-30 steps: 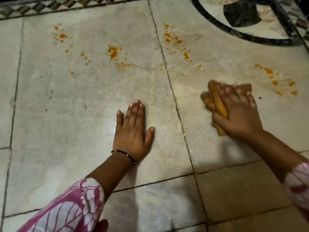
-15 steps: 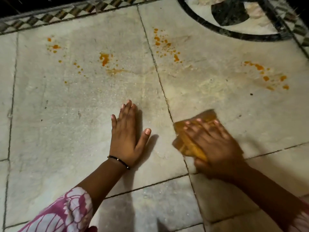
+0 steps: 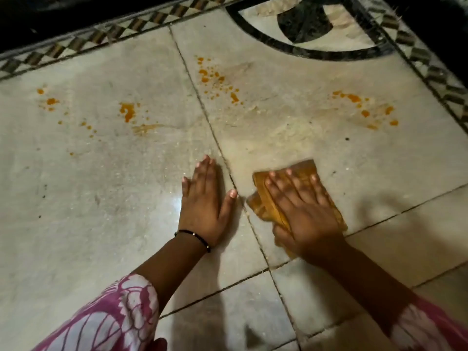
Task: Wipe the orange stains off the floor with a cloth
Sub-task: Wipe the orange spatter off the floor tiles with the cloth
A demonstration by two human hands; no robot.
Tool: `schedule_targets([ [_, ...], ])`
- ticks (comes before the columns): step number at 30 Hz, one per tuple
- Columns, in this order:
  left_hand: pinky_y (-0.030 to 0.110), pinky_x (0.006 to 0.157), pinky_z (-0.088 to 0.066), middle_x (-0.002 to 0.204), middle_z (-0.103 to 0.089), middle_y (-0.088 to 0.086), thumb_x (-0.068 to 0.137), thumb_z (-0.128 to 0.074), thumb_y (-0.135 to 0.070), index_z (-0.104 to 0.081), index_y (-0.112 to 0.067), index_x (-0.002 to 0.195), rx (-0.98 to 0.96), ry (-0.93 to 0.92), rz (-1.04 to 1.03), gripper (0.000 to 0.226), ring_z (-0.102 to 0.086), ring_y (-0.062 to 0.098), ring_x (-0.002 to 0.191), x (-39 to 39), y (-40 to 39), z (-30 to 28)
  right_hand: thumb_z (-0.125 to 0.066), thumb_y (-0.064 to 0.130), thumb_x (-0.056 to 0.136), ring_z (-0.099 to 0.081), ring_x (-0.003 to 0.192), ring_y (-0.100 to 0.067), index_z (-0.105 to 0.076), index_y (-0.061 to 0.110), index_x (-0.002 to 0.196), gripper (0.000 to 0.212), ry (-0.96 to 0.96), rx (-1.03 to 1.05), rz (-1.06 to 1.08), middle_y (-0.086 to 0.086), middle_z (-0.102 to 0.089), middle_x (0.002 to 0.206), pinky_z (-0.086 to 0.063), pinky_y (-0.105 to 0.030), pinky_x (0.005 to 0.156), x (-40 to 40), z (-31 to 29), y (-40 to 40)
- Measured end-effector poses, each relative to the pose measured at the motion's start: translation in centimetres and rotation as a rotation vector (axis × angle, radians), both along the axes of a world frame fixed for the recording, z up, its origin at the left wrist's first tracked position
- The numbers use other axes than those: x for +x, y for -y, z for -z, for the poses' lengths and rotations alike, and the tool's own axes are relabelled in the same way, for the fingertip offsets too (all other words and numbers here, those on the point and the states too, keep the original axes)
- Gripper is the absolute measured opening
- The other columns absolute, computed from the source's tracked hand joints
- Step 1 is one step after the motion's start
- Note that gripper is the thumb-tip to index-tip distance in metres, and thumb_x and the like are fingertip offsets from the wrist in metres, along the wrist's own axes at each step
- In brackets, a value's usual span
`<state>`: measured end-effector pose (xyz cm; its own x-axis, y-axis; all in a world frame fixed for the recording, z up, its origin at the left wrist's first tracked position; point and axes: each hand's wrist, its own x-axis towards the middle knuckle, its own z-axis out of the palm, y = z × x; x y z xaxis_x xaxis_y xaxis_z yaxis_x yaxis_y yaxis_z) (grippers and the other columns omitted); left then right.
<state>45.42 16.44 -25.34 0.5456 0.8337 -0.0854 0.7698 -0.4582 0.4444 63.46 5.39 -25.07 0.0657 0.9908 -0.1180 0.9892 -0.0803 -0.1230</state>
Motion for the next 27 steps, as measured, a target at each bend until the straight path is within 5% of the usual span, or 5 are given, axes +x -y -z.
schedule_targets([
  [6,0.030,0.109,0.021,0.159,0.002,0.004,0.086,-0.019,-0.063,-0.005,-0.013,0.151,0.115,-0.070,0.277,0.084,0.003,0.017,0.146,4.2,-1.9,0.1,-0.038,0.050,0.078,-0.029,0.136,-0.032,-0.028,0.018,0.148,0.077,-0.042,0.035,0.428,-0.009,-0.032,0.152,-0.014,-0.049,0.112,7.4,0.4,7.2],
  [13,0.043,0.117,0.007,0.159,0.004,0.006,0.089,-0.013,-0.066,0.001,-0.010,0.150,0.186,-0.203,0.211,0.084,0.003,0.020,0.146,7.2,-2.6,2.3,-0.019,0.061,0.094,0.000,0.146,-0.024,-0.005,0.016,0.153,0.075,-0.028,0.051,1.073,-0.005,-0.005,0.160,0.007,-0.045,0.116,18.2,-0.2,-5.1],
  [18,0.043,0.117,0.005,0.159,0.004,0.006,0.089,-0.013,-0.066,0.001,-0.010,0.150,0.167,-0.197,0.204,0.084,0.004,0.019,0.146,7.3,-2.3,1.8,-0.018,0.059,0.095,0.001,0.146,-0.025,-0.005,0.019,0.152,0.071,-0.048,-0.032,0.753,-0.003,-0.003,0.160,0.006,-0.046,0.116,16.9,-0.3,-13.3],
  [23,0.041,0.116,0.007,0.159,0.001,0.007,0.089,-0.013,-0.065,-0.001,-0.010,0.150,0.177,-0.191,0.212,0.083,0.002,0.020,0.146,7.3,-2.4,1.7,-0.025,0.057,0.089,-0.008,0.146,-0.023,-0.012,0.025,0.152,0.072,0.014,-0.014,0.208,0.001,-0.014,0.159,-0.005,-0.048,0.117,13.1,-0.2,-6.1],
  [27,0.044,0.117,0.005,0.159,0.004,0.007,0.090,-0.014,-0.065,-0.001,-0.008,0.151,0.167,-0.184,0.216,0.084,0.005,0.020,0.146,7.2,-2.4,2.0,-0.031,0.052,0.085,-0.013,0.145,-0.023,-0.018,0.024,0.151,0.073,-0.018,-0.019,0.366,-0.002,-0.019,0.158,-0.009,-0.049,0.116,17.7,-0.1,0.1],
])
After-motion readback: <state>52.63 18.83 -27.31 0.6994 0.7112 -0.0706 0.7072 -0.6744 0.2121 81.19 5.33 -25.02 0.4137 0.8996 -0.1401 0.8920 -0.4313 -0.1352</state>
